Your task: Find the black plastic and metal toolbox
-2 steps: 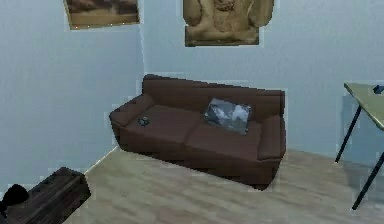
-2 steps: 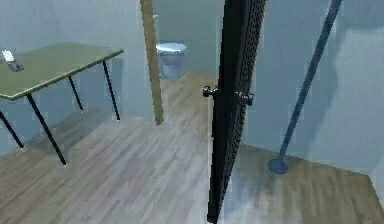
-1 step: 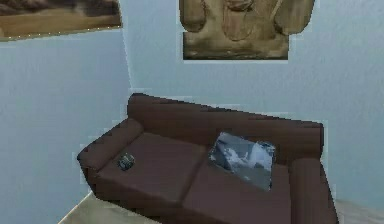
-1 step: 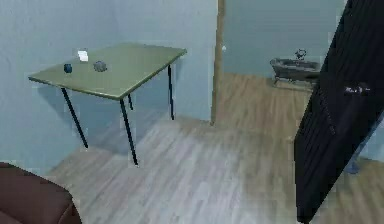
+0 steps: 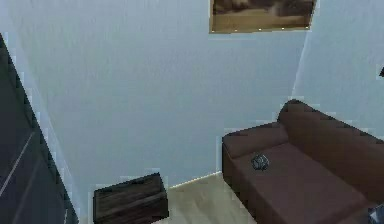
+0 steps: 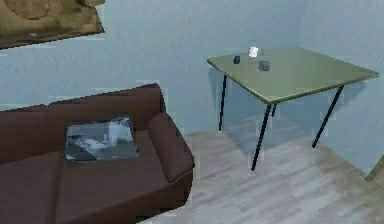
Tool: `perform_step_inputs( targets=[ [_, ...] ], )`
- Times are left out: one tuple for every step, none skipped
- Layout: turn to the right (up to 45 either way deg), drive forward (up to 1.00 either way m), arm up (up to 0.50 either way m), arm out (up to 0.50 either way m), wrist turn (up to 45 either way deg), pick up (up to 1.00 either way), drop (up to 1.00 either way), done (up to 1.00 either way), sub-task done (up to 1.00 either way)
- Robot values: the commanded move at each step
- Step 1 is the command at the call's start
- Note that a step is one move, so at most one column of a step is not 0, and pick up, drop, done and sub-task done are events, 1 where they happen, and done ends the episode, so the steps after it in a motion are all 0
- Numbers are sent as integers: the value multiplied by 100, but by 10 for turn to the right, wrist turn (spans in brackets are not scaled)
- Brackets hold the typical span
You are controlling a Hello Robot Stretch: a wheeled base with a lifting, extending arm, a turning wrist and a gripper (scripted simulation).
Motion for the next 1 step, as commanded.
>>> perform_step_inputs(
  targets=[
    [-210, 0, 0, 0, 0, 0, 0, 0, 0]
  ],
)
